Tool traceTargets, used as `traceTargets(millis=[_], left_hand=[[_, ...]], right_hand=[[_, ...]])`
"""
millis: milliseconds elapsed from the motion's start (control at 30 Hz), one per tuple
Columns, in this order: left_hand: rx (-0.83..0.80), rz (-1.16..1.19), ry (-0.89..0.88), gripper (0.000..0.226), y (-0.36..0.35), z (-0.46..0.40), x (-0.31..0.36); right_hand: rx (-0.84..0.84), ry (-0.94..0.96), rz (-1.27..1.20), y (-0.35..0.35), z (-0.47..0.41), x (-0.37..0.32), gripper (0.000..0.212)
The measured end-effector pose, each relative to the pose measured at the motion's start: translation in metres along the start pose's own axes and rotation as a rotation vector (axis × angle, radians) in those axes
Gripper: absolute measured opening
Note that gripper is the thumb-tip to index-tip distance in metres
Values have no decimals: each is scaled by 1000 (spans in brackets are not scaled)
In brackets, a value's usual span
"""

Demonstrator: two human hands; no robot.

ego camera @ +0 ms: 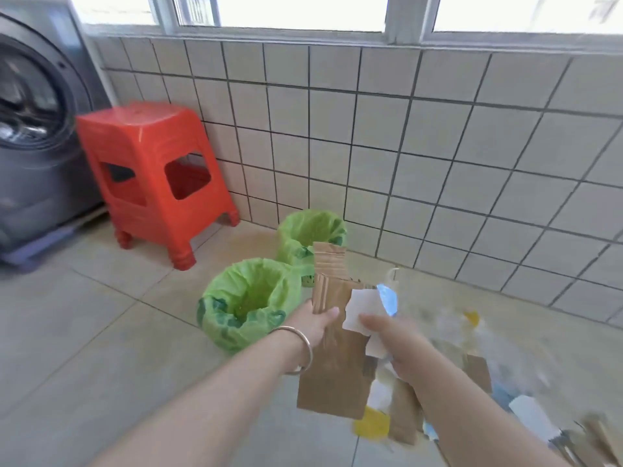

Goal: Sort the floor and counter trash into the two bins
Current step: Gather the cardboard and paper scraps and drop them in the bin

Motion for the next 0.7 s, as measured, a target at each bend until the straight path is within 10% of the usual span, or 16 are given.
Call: traceTargets(millis=[700], left_hand=[[503, 245, -28, 22, 186, -164, -47]], right_hand=[[92, 338, 468, -218, -160, -78, 35]])
Point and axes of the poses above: each hand's wrist, its own z-axis away from the middle knuckle, its own y-axis out of the back of the hand, x = y × z, the point moved 2 cm from there along -z, towards the middle knuckle, and after that the axes turned 5 degrees about z, right-handed, at the moved point
